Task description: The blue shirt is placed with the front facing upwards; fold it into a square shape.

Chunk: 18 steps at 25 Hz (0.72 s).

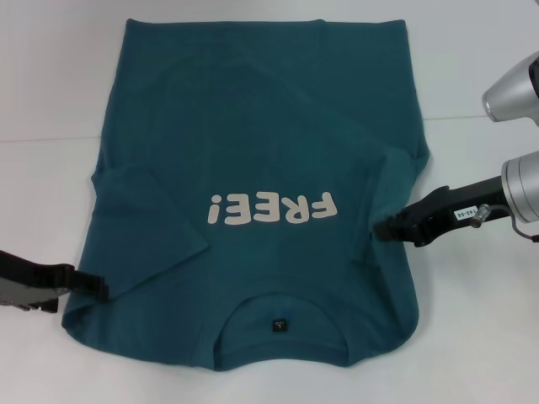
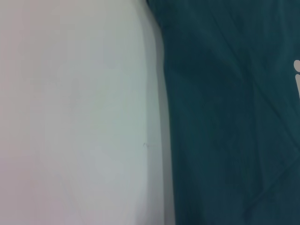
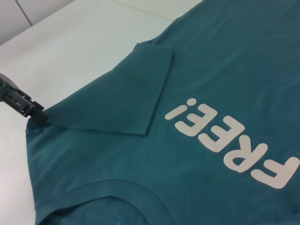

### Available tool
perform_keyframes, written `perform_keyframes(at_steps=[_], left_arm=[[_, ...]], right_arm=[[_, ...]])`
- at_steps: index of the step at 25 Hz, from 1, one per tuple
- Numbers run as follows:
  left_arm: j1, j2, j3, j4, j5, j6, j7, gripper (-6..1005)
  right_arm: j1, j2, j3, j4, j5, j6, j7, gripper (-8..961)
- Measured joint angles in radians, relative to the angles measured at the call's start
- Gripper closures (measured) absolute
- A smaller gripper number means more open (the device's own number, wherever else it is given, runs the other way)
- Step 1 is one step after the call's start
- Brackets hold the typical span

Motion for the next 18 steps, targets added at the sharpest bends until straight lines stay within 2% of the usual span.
perform_keyframes(at_steps=[18], left_arm=[[-0.008, 0.000, 0.001, 0.028, 0.004, -0.014, 0.000, 162]], right_arm=[[0.000, -0.003, 0.000, 0.003, 0.004, 0.001, -0.003, 938]])
